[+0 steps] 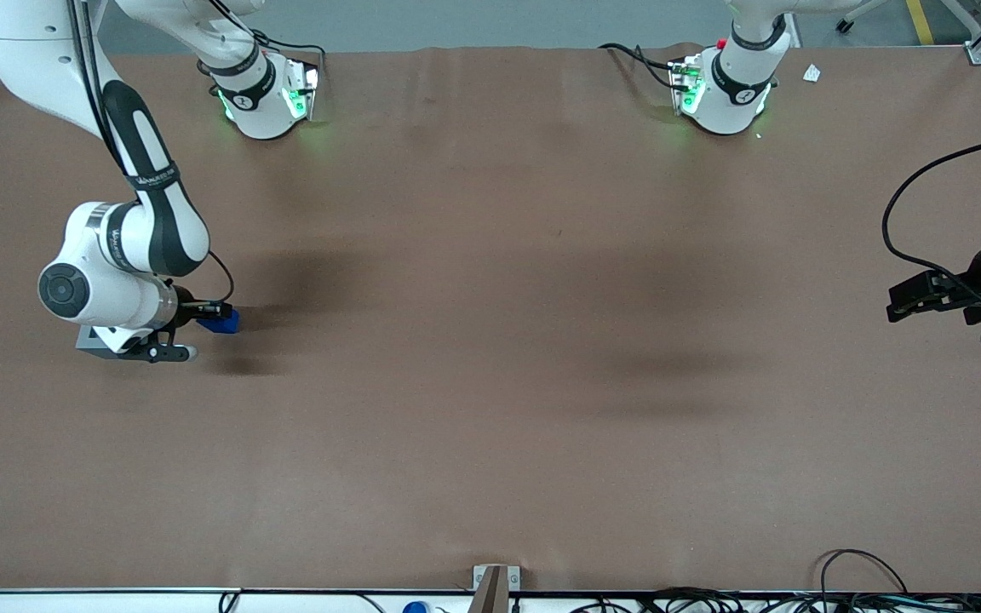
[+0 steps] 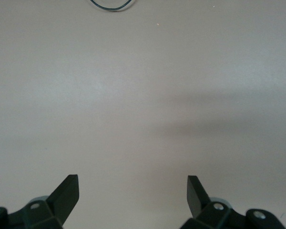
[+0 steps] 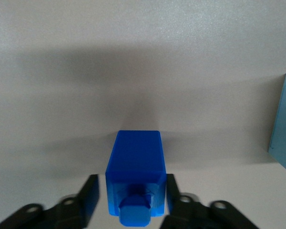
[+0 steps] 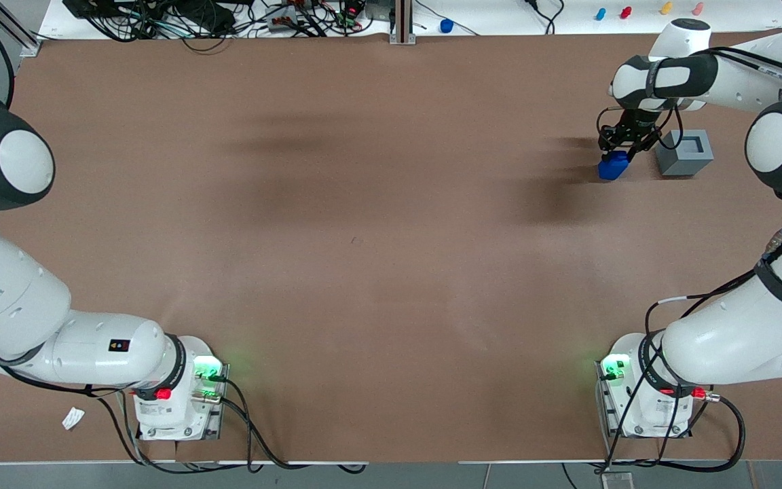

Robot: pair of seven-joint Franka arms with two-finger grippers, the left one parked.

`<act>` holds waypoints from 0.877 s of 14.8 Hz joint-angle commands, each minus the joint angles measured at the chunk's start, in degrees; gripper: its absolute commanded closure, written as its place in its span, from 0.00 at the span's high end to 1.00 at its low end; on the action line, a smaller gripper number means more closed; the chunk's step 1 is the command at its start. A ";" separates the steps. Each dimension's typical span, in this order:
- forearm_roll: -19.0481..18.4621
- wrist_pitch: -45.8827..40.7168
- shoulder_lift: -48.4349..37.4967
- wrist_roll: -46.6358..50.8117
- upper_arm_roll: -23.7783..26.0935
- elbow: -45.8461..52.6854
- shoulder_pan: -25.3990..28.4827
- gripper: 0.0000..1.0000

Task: Insert blue part into gray base with right arm
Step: 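Close the right gripper on the blue block and lift it, then carry the blue block over the gray base's opening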

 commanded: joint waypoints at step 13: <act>-0.62 -20.96 -0.36 -11.85 -0.47 20.73 -12.21 0.09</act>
